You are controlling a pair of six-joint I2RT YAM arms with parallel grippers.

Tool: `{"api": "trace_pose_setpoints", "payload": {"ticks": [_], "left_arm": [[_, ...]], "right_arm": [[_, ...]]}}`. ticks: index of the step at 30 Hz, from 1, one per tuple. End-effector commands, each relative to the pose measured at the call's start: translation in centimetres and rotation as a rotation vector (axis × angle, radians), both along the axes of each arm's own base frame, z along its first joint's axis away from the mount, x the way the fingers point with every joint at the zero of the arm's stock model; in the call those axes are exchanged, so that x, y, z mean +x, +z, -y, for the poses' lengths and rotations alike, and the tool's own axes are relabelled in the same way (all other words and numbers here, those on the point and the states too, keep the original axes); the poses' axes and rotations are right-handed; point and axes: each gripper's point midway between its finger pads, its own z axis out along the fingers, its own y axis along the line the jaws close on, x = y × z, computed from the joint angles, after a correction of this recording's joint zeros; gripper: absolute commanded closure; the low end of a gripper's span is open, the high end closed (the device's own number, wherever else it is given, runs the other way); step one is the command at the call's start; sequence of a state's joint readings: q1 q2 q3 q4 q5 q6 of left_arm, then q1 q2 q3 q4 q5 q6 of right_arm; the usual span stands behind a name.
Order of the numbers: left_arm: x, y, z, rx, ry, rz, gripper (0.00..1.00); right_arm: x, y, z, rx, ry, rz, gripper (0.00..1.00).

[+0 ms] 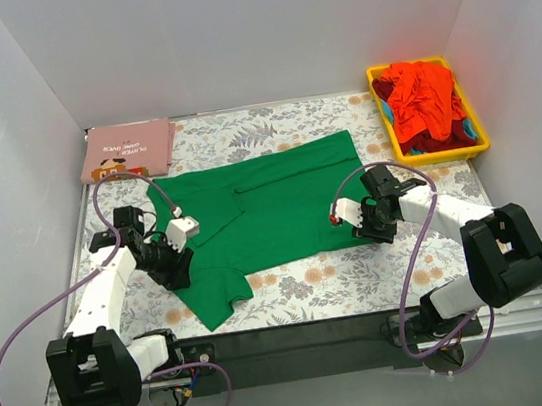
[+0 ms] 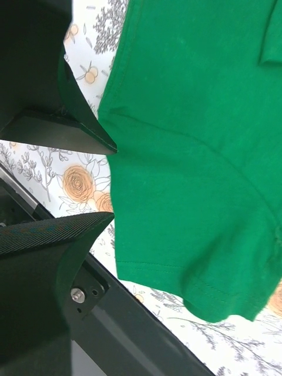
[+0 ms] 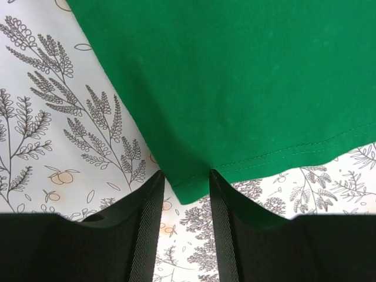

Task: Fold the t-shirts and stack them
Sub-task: Fold the tshirt

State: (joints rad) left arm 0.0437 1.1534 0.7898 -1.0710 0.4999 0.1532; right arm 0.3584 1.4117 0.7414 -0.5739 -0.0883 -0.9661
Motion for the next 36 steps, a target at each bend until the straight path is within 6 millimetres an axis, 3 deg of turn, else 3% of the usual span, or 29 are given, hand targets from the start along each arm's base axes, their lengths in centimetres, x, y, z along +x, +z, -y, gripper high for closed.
{"api": "trace_pose_setpoints", "payload": {"ticks": [1,7,14,19,25,28,31,36], "left_arm": [[-0.5,-0.1,-0.3,0.036,-0.04,0.035,0.57],[-1.4,-1.6,0.0,0.095,-0.08,0.025,0.58],[-0.8,-3.0,-0.7,0.237,-0.119,0.082,0.6],[-0.7,-4.3,-0.8,0.3,-0.14,0.108,0.61],[-1.3,-7.1,-2.4,0.413,-0.173,0.125,0.63],[-2.3,-8.1,-2.7,0.427,-0.209,0.101,0.78],[-2.4,-7.9,-2.6,0.424,-0.196,0.098,0.96],[-2.3,-6.0,-1.9,0.387,-0.168,0.096,1.0]], "right_arm": [[0.4,-0.7,0.4,-0.027,0.021,0.017,0.58],[0.5,-0.8,0.6,-0.038,0.019,0.038,0.71],[1.0,-0.3,0.5,-0.035,0.005,0.052,0.8],[1.2,-0.4,0.6,-0.042,-0.007,0.048,0.99],[1.1,-0.4,0.5,-0.036,-0.01,0.042,0.99],[1.0,-0.5,0.5,-0.039,-0.011,0.034,0.99],[0.9,-0.3,0.5,-0.033,-0.011,0.035,0.99],[0.4,0.8,0.5,-0.015,-0.014,0.049,0.99]]}}
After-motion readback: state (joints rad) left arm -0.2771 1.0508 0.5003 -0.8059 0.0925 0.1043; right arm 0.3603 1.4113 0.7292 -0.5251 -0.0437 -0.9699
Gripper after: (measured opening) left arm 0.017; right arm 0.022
